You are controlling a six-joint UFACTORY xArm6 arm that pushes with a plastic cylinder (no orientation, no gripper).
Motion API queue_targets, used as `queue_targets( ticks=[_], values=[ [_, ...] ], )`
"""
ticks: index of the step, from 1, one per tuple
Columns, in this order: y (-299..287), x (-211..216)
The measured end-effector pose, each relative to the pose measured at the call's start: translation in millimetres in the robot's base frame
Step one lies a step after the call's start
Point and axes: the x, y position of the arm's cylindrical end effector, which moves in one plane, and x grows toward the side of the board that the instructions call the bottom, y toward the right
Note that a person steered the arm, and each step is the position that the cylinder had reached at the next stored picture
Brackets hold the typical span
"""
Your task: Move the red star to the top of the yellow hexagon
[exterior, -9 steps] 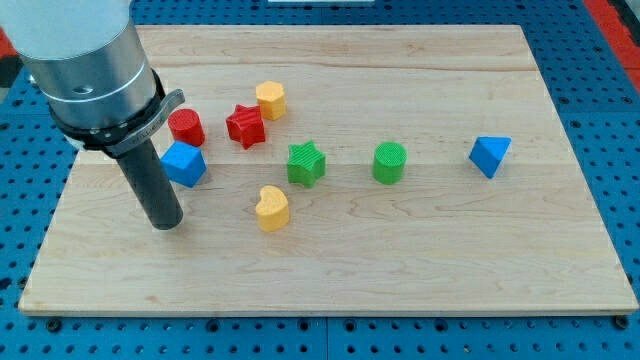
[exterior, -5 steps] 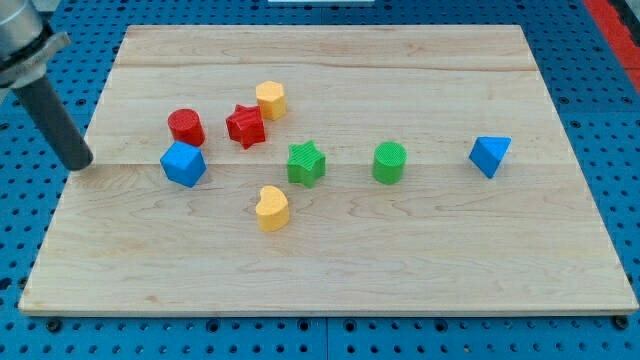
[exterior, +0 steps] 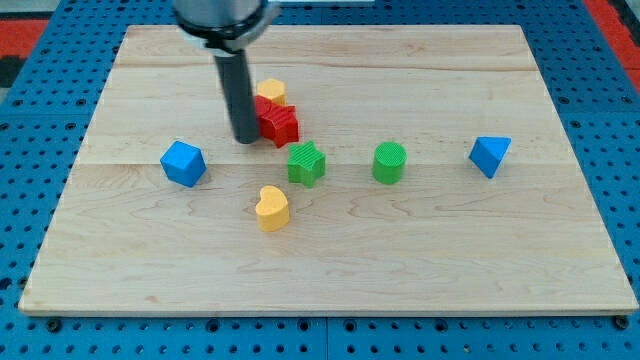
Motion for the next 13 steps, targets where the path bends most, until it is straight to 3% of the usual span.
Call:
queue_targets(
  ticks=[2, 4, 5, 6, 10, 12, 13],
  values=[
    [70.6, -11.2],
    [81.6, -71.0],
    [113.2, -63.3],
    [143.8, -84.6],
    [55.0, -125.5],
    [42.7, -128.1],
    [97.3, -117.9]
  ],
)
